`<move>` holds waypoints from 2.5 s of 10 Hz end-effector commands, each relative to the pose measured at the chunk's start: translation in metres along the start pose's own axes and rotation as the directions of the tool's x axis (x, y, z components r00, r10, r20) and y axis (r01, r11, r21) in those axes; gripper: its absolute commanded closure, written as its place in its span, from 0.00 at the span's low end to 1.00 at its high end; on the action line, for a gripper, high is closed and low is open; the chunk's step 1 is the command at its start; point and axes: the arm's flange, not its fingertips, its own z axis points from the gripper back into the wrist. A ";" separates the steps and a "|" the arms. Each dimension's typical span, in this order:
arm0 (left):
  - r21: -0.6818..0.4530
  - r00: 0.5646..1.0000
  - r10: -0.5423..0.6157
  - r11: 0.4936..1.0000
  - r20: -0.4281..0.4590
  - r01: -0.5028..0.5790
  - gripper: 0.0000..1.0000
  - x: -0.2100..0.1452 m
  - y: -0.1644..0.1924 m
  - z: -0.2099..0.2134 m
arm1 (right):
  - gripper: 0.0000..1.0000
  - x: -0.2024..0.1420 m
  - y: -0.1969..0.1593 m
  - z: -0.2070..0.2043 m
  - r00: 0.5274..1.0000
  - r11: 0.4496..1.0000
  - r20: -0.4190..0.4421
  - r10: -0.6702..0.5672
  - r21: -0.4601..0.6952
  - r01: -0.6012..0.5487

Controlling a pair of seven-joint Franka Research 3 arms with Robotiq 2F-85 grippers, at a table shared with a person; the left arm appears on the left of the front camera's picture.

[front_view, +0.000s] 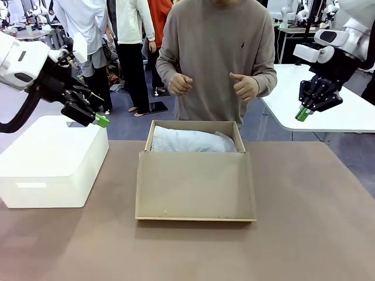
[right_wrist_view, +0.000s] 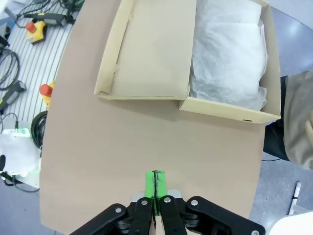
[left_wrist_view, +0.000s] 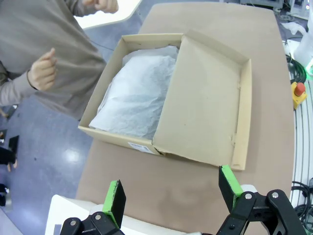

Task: Pack the shoes into the box.
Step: Close the Shoes Box.

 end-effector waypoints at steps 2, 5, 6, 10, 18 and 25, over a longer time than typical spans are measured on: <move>-0.011 1.000 -0.014 1.000 0.020 0.014 0.00 -0.002 0.002 0.000 | 1.00 0.000 0.000 0.000 1.000 1.000 0.000 0.000 0.000 0.000; -0.011 1.000 -0.014 1.000 0.020 0.014 0.00 -0.002 0.002 0.000 | 1.00 -0.024 -0.009 -0.030 0.993 0.997 0.093 0.072 -0.005 -0.072; -0.011 1.000 -0.014 1.000 0.020 0.014 0.00 -0.002 0.002 0.000 | 1.00 -0.032 -0.011 -0.040 0.990 0.995 0.104 0.093 0.018 -0.095; -0.011 1.000 -0.014 1.000 0.020 0.014 0.00 -0.002 0.002 0.000 | 1.00 -0.058 -0.018 -0.089 0.967 0.988 0.217 0.133 0.052 -0.148; -0.011 1.000 -0.014 1.000 0.020 0.014 0.00 -0.002 0.002 0.000 | 1.00 -0.068 -0.026 -0.131 0.968 0.983 0.235 0.084 0.138 -0.118; -0.011 1.000 -0.014 1.000 0.020 0.014 0.00 -0.002 0.002 0.000 | 1.00 -0.077 -0.034 -0.172 0.936 0.987 0.336 0.103 0.082 -0.138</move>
